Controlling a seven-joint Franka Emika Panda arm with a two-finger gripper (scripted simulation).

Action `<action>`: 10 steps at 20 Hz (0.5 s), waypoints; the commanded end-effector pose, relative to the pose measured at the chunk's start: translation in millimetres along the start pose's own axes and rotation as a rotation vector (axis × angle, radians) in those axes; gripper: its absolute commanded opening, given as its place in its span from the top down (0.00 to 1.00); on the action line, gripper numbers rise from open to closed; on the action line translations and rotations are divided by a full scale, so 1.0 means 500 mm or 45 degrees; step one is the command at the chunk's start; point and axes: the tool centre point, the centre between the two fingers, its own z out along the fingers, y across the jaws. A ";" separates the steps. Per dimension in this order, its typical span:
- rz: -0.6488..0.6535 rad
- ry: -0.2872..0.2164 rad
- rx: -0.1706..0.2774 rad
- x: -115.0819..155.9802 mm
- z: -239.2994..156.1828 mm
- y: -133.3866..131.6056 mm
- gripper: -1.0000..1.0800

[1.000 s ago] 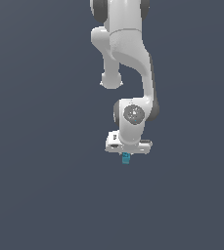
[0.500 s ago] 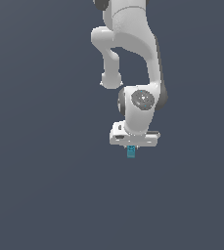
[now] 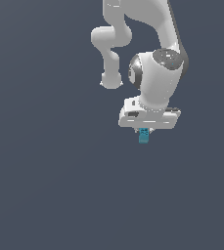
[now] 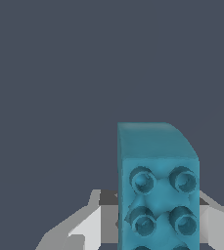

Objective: Pick up the object and move it to a goal position.

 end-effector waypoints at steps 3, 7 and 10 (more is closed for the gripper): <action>0.000 0.001 -0.001 -0.016 -0.109 -0.036 1.00; 0.000 0.001 -0.001 -0.028 -0.203 -0.067 1.00; 0.000 0.001 -0.001 -0.036 -0.270 -0.090 1.00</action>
